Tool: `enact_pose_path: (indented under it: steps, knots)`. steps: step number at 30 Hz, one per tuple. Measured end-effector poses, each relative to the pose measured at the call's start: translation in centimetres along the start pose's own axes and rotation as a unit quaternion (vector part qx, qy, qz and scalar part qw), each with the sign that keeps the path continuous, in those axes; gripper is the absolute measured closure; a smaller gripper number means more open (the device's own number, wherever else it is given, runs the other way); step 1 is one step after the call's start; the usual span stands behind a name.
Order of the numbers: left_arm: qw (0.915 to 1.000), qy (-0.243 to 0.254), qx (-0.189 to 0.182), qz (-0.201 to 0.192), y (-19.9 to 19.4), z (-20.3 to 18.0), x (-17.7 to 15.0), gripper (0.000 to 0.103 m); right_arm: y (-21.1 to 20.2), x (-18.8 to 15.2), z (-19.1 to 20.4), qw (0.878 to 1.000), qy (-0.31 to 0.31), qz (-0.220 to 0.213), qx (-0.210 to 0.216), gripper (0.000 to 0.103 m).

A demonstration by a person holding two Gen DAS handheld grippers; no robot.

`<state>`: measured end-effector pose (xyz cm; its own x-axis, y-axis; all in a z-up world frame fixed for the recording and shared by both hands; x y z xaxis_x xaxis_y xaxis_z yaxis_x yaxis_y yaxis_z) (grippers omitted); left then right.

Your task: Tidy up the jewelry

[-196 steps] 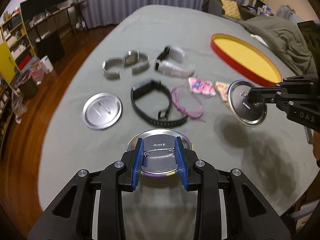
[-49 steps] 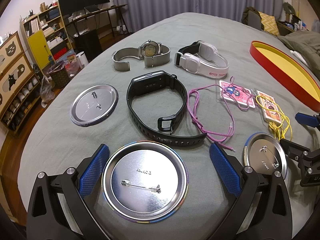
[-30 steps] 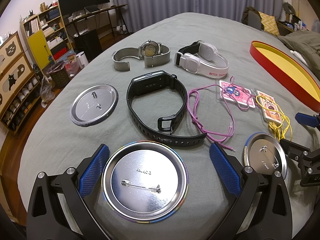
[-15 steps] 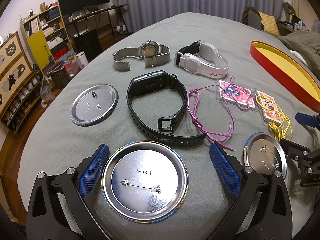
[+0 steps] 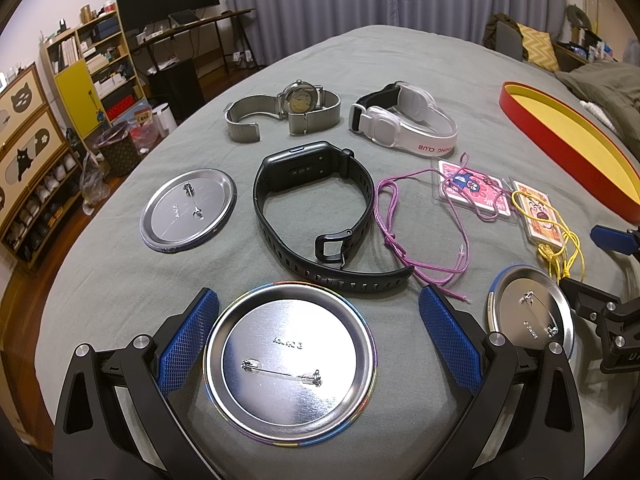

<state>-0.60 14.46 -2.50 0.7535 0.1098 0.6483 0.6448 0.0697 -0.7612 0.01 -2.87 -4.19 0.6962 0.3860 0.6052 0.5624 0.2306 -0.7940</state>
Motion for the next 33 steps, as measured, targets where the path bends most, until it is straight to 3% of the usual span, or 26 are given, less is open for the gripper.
enact_pose_path:
  steps: [33]
  knots:
    - [1.0000,0.001,0.000,0.000,0.18,-0.14,0.05,0.005,0.02,-0.04,0.00,1.000,0.000,0.000,0.000,0.008]
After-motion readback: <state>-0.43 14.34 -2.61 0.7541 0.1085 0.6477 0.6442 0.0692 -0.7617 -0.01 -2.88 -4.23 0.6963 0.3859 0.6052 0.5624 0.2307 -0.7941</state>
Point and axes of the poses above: each gripper's, at about its wrist camera, not at the fingertips, and y roughly the way its jaws point, z to its left, x to its top, the point moved 3 cm from there along y, roughly the way its jaws point, and after that the axes turned 9 degrees about -y, right-handed, at the moved point
